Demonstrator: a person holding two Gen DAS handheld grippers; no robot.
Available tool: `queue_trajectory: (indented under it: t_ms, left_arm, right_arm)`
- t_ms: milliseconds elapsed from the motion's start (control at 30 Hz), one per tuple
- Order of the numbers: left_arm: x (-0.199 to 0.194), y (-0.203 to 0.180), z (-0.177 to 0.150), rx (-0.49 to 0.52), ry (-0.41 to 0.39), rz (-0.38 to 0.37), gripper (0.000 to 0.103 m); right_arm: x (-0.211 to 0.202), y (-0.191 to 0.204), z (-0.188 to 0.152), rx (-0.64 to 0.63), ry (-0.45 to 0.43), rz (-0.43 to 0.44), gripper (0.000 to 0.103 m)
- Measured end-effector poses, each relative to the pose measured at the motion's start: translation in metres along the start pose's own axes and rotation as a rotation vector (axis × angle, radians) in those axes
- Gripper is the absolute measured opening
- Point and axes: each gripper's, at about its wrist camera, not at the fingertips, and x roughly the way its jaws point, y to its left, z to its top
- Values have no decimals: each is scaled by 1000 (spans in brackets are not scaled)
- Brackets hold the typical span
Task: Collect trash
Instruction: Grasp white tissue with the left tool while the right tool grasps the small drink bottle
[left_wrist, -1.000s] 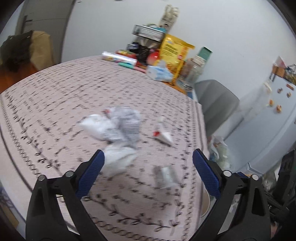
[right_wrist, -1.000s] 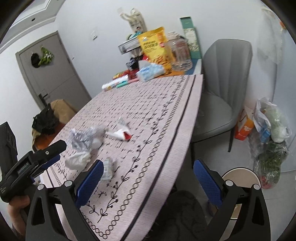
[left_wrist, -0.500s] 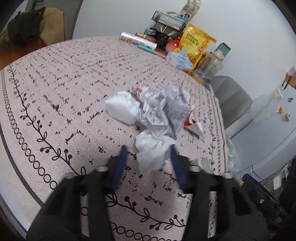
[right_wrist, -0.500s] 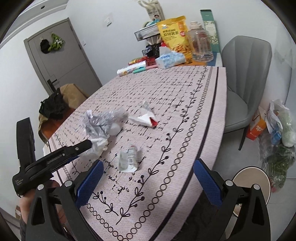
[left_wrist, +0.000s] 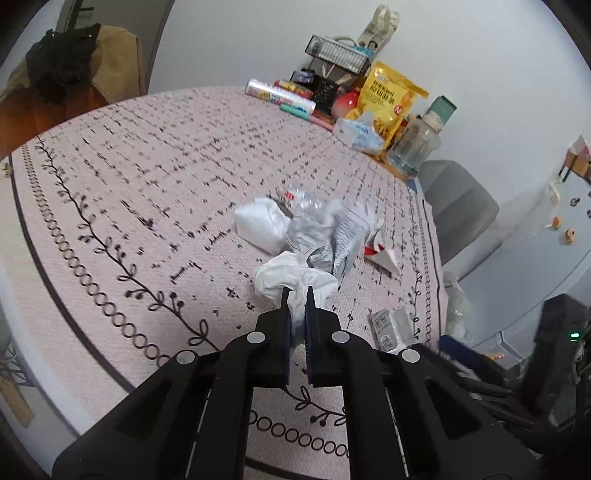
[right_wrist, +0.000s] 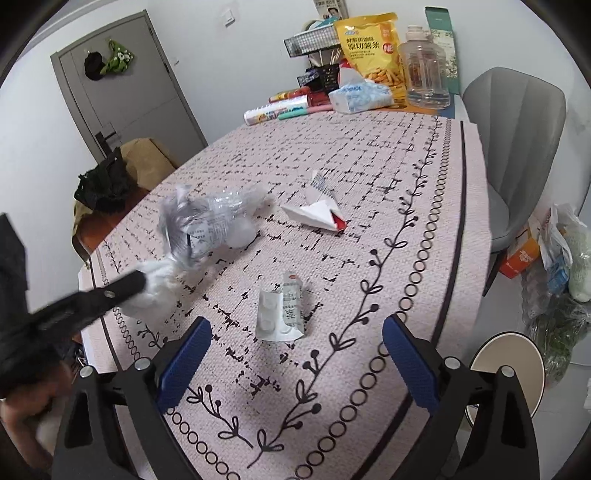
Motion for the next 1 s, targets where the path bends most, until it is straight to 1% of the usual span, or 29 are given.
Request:
queue_trajectory:
  t_ms: [133,200,233,267,300,333,400,467,767,1000]
  left_arm:
    - [-14,-4,5,6,-25,-18,6]
    - [-18,-7,7,13,-35,-23,6]
    - [-20,-9,7,15,-40,-26,6]
    - [-22,-10,7,17,-42,-29,6]
    - [-24,-12,8,21,-45,-31,6]
    - [-26,-14,8,26,-50,-32,6]
    - [-31,-17,8,29,-59,-37,6]
    - [-35,-21,10,33,-71,-43,6]
    - [-60,-39,15,52,-127,-69,6]
    - [-75,-54,19,79,-165,-84,6]
  right_arm:
    - [10,11,0,-37,14,-12,85]
    - [16,15,0,-55,25,-29,78]
    - [20,16,0,-64,36,-38,68]
    - [24,16,-1,-68,50,-41,52]
    - [26,15,-1,-70,61,-45,46]
    - [24,14,-1,-69,51,-49,29]
    - [20,11,2,-40,54,2,27]
    - [13,10,3,-45,30,-1,25]
    - [-22,7,10,-25,-39,81,25]
    - [-42,2,15,-16,-79,111,25]
